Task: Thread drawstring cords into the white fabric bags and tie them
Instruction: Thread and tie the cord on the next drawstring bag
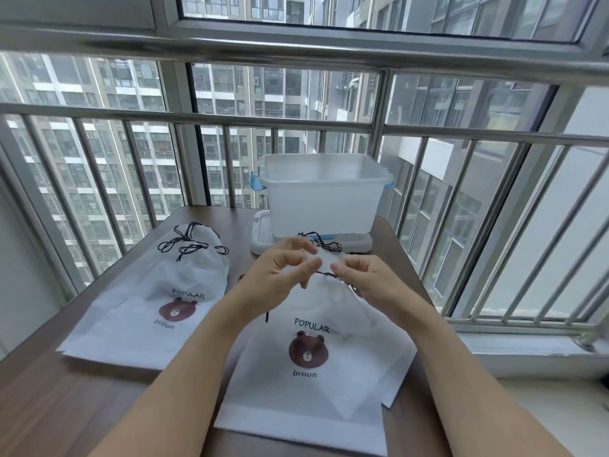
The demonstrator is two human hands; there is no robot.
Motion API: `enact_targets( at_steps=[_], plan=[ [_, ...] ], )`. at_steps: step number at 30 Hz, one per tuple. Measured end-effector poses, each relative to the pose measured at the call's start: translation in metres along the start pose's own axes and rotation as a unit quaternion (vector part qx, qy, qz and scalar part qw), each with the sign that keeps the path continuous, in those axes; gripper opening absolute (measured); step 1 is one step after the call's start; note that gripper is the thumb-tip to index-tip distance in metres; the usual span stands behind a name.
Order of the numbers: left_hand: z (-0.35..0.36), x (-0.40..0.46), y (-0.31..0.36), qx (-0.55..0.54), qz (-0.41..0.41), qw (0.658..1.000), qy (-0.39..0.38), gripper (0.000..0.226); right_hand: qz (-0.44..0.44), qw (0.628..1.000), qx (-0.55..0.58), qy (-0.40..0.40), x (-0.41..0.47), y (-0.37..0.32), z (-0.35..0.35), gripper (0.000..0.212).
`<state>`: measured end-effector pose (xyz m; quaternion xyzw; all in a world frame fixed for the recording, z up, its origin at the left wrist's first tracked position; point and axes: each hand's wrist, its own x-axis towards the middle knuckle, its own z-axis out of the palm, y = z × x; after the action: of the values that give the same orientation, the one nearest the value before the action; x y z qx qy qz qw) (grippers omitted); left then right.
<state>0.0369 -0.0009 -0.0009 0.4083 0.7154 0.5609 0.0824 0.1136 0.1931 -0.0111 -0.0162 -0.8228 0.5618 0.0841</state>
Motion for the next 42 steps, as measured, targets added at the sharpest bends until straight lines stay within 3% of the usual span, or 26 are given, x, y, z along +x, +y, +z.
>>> enact_targets(
  at_steps=[4, 7, 10, 17, 21, 24, 27, 35, 37, 40, 42],
  plan=[
    [0.005, -0.004, 0.003, -0.071, 0.023, 0.996, -0.041, 0.032, -0.064, 0.981, -0.166, 0.079, 0.002, 0.004, 0.000, 0.027],
    [0.006, -0.002, -0.002, -0.087, 0.012, 0.995, -0.040, 0.028, -0.099, 0.977, -0.167, 0.093, 0.002, 0.004, 0.003, 0.024],
    [0.006, 0.002, -0.006, -0.068, -0.006, 0.998, 0.000, 0.027, -0.108, 0.974, -0.179, 0.082, 0.001, 0.002, 0.004, 0.035],
    [0.010, 0.003, -0.007, -0.106, -0.063, 0.991, 0.044, 0.026, -0.068, 0.989, -0.120, 0.060, -0.001, -0.004, 0.007, 0.039],
    [0.016, 0.004, -0.008, -0.133, -0.081, 0.987, 0.038, 0.027, -0.081, 0.991, -0.057, 0.087, -0.004, -0.009, 0.009, 0.007],
    [0.017, 0.003, -0.008, -0.128, -0.079, 0.988, 0.029, 0.028, -0.109, 0.991, -0.014, 0.079, -0.006, -0.012, 0.009, 0.016],
    [0.016, 0.002, -0.006, -0.132, -0.074, 0.988, 0.020, 0.029, -0.128, 0.989, -0.028, 0.064, -0.008, -0.015, 0.011, 0.018],
    [0.018, -0.002, -0.001, -0.093, -0.087, 0.991, -0.027, 0.030, -0.118, 0.983, -0.052, 0.131, -0.004, -0.009, 0.015, 0.008],
    [0.018, -0.001, -0.001, -0.106, -0.098, 0.989, -0.032, 0.030, -0.091, 0.987, 0.014, 0.134, -0.004, -0.011, 0.017, 0.005],
    [0.020, 0.000, -0.003, -0.133, -0.105, 0.985, -0.022, 0.026, -0.010, 0.978, 0.174, 0.116, -0.006, -0.016, 0.023, 0.017],
    [0.020, 0.001, -0.005, -0.144, -0.109, 0.984, -0.011, 0.025, 0.038, 0.975, 0.200, 0.094, -0.005, -0.016, 0.025, 0.021]
  ],
)
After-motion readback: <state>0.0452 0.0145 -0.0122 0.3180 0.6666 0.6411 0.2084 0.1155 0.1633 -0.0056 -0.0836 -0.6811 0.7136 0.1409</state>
